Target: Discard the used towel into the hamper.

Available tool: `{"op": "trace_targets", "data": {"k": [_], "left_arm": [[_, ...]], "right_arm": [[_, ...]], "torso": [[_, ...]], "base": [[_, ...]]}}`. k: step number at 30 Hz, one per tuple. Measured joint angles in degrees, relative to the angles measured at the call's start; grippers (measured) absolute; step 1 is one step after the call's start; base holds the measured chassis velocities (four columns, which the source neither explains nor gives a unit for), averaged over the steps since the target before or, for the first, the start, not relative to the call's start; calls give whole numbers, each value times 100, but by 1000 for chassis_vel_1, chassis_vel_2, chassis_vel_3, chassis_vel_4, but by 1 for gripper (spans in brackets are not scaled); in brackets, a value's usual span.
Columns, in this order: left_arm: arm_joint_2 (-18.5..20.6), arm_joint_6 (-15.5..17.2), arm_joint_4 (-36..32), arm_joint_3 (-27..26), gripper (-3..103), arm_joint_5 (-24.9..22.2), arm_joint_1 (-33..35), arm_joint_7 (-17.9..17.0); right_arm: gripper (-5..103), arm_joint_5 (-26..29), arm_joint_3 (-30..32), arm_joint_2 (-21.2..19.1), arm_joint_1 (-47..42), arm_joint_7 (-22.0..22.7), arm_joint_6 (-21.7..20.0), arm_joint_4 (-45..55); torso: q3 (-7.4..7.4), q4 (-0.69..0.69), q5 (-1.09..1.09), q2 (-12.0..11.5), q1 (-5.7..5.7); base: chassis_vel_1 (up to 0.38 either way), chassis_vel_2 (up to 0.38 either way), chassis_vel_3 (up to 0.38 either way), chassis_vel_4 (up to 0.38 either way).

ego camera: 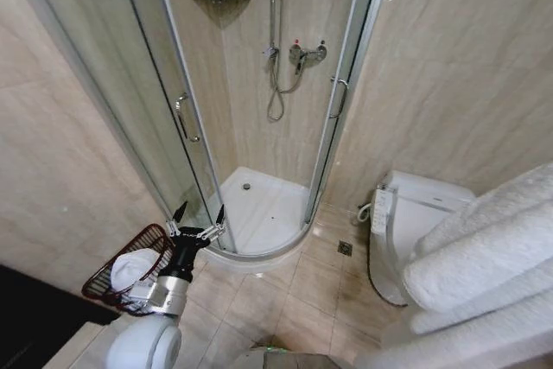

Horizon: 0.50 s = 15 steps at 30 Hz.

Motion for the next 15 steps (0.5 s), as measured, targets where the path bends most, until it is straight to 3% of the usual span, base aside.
{"op": "trace_targets", "data": {"k": [15], "left_arm": [[0, 0, 0, 0, 100, 0, 0, 0]], "right_arm": [[2, 36, 100, -103, 20, 2, 1, -34]], "torso": [[-8, 0, 1, -16, -8]], "base": [[96, 95, 90, 91]]}}
